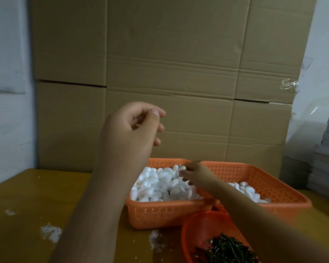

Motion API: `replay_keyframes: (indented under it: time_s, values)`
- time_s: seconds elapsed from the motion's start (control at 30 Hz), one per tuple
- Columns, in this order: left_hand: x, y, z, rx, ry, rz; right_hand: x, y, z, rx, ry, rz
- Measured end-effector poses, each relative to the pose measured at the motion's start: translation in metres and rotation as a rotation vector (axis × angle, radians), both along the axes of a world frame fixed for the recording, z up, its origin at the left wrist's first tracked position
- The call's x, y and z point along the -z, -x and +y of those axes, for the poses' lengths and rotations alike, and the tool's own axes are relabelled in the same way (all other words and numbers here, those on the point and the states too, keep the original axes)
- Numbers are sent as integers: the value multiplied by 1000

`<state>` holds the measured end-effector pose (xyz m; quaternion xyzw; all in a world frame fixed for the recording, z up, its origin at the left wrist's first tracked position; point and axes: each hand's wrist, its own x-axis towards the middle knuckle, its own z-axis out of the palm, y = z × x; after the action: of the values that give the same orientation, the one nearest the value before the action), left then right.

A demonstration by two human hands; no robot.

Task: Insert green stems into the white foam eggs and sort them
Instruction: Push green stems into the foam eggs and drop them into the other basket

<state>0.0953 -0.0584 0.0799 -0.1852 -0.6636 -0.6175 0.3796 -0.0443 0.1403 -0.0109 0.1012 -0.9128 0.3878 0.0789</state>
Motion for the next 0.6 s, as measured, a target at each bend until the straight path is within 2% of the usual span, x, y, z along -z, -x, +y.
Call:
replay_keyframes:
  time_s: [0.1, 0.17, 0.33, 0.43, 0.6]
  values:
    - [1, 1, 1, 5, 27, -13, -8, -24, 2, 0, 450, -3]
    - [2, 2, 2, 9, 45, -24, -16, -45, 6, -25, 660, -2]
    - [5, 2, 13, 35, 98, -40, -36, -92, 12, -296, 1135, -105]
    - [8, 0, 27, 64, 204, -63, -49, -118, 8, -518, 1282, -127]
    - [11, -16, 49, 59, 391, 39, -63, -141, -4, -678, 1234, -114]
